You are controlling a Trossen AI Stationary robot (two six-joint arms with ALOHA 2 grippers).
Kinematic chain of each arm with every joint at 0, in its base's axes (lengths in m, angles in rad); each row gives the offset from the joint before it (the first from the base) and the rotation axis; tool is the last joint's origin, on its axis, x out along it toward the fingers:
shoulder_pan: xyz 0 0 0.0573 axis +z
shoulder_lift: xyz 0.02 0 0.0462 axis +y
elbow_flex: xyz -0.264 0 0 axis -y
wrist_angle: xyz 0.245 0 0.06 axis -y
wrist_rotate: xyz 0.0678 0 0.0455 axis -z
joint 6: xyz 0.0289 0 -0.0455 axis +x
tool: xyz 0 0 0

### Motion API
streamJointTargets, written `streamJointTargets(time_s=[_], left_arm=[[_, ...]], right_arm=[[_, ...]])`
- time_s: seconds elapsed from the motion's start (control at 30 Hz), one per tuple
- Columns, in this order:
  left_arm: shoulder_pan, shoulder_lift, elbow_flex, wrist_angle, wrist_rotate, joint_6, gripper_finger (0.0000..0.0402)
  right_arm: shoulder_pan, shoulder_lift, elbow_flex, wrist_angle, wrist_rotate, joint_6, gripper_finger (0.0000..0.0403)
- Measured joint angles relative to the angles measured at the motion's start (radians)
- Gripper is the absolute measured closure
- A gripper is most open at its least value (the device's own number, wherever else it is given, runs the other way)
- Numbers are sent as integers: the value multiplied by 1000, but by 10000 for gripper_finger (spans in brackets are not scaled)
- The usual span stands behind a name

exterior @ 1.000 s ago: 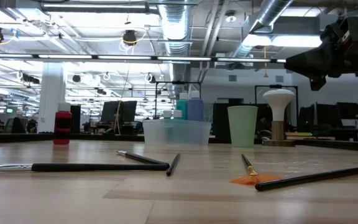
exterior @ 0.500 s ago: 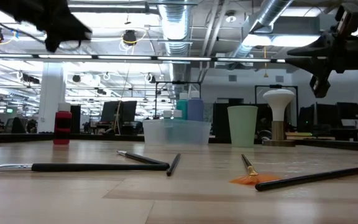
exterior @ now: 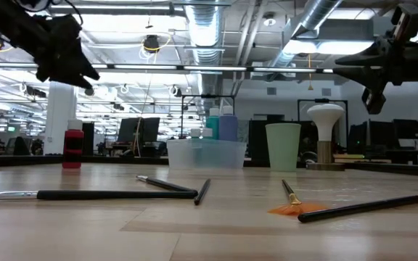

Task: Pick & Place Paint Supplies
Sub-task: Put the top small red paint bottle into the transparent bin

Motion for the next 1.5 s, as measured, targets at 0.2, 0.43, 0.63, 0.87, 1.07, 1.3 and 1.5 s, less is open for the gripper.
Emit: streamJointTargets(time_s=[0.2, 0.43, 0.63, 0.87, 1.07, 1.3, 1.5], left_arm=[[0, 194, 0, -37, -9, -72, 149], [0, 386, 6, -24, -31, -129, 150], [0, 369, 5, -32, -18, -162, 149], [0, 312, 97, -47, 37, -202, 156], [1, 400, 265, -365, 61, -347, 166], [8, 548, 353, -477, 60, -363, 169], [27, 639, 353, -500, 60, -365, 169]], right_arm=[[0, 0, 0, 0, 0, -6, 337], [0, 0, 0, 0, 0, -6, 337], [0, 0, 0, 0, 0, -6, 337], [0, 0, 0, 0, 0, -6, 337], [0, 0, 0, 0, 0, -7, 337], [0, 0, 0, 0, 1, -14, 337], [-1, 0, 0, -1, 1, -14, 337]])
